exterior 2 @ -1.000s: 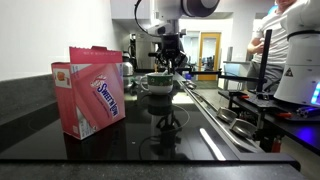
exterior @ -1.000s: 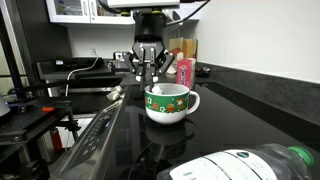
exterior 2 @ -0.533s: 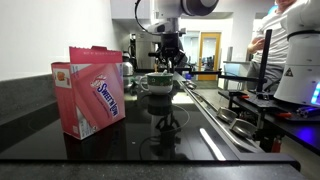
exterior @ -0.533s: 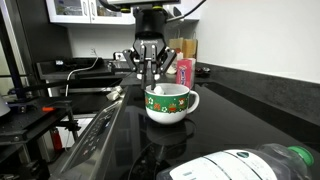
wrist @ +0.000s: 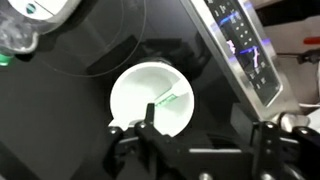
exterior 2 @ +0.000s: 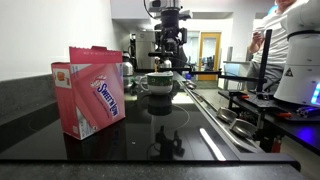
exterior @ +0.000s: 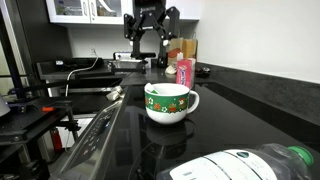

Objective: Turn the cup around

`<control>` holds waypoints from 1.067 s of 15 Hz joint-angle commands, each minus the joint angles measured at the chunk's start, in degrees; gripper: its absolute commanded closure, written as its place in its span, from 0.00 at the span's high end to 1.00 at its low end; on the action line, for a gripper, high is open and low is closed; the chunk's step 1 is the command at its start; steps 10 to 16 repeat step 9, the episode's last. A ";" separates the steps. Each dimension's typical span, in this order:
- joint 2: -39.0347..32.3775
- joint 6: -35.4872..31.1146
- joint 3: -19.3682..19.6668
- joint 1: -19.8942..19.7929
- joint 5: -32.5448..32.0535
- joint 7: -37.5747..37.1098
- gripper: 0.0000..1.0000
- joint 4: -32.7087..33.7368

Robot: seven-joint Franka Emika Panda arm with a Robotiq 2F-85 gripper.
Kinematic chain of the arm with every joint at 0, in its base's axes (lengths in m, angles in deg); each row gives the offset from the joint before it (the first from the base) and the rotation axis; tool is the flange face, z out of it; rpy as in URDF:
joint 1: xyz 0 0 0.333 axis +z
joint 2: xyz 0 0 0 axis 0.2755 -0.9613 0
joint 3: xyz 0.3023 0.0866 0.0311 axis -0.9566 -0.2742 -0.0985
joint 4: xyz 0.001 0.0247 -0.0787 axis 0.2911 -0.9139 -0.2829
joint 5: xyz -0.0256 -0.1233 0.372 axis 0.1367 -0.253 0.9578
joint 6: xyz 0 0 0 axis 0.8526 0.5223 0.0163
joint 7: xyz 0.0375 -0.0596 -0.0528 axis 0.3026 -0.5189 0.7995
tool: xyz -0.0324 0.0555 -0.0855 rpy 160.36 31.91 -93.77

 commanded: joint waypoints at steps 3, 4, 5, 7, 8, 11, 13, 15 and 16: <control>2.52 2.98 1.24 1.71 1.52 -16.90 1.00 2.69; 2.30 2.98 1.23 1.81 1.09 -20.44 1.00 3.23; 2.14 3.01 1.23 1.88 1.05 -23.70 1.00 3.52; 1.91 2.32 1.31 1.96 0.85 -30.32 1.00 3.47; 1.92 2.47 1.33 2.03 0.95 -33.53 1.00 3.47; 1.72 2.43 1.36 2.10 1.04 -36.78 1.00 3.46; 1.72 2.43 1.36 2.10 1.04 -36.78 1.00 3.46; 1.72 2.43 1.36 2.10 1.04 -36.78 1.00 3.46; 1.72 2.43 1.36 2.10 1.04 -36.78 1.00 3.46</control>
